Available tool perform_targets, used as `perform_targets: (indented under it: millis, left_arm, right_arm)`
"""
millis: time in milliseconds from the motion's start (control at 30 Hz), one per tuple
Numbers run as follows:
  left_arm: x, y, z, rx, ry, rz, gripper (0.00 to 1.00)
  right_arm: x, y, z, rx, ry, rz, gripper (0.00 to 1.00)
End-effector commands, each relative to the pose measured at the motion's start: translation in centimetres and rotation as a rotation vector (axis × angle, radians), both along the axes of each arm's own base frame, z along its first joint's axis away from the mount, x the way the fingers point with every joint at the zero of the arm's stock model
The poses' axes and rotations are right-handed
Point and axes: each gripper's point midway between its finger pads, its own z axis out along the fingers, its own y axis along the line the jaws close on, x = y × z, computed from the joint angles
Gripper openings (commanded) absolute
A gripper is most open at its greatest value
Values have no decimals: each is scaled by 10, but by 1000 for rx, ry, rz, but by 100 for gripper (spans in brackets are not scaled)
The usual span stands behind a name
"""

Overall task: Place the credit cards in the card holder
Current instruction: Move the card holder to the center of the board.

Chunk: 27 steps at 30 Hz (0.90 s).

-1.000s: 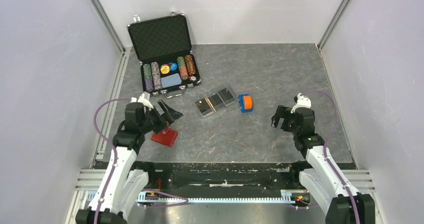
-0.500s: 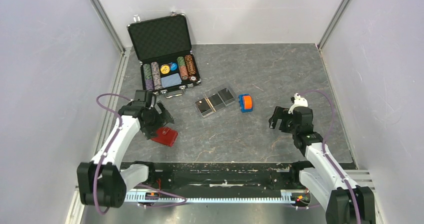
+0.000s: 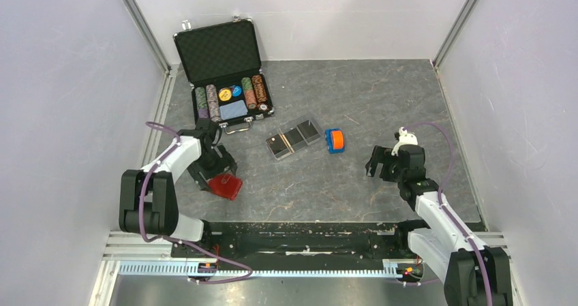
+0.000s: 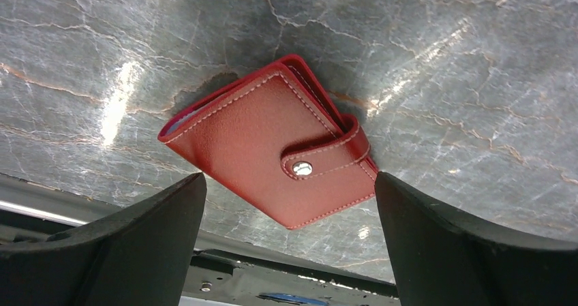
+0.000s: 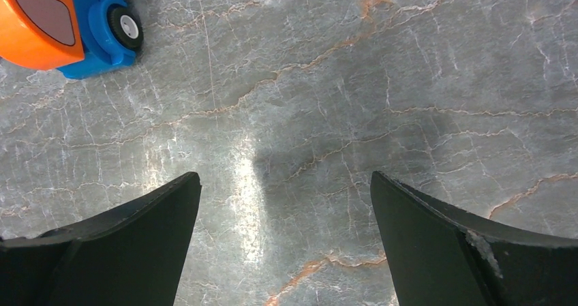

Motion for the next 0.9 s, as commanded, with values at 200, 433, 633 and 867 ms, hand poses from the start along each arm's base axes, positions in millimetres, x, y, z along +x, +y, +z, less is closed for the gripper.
perform_targets:
  millis: [200,433,633,867]
  left_arm:
    - [6,9,-18,58,50,27,100]
    - [6,7,-32,47,55,19,100]
    - [-1,-4,-47,-14,54,4,96]
    - [9,-54,-41,-112,-18,-186,93]
  right_arm:
    - [15,5,15,7,-50,27,98]
    - [17,13,19,33,-48,65,98]
    - [18,17,21,50,-45,81,98]
    - [21,26,34,88,-62,110,98]
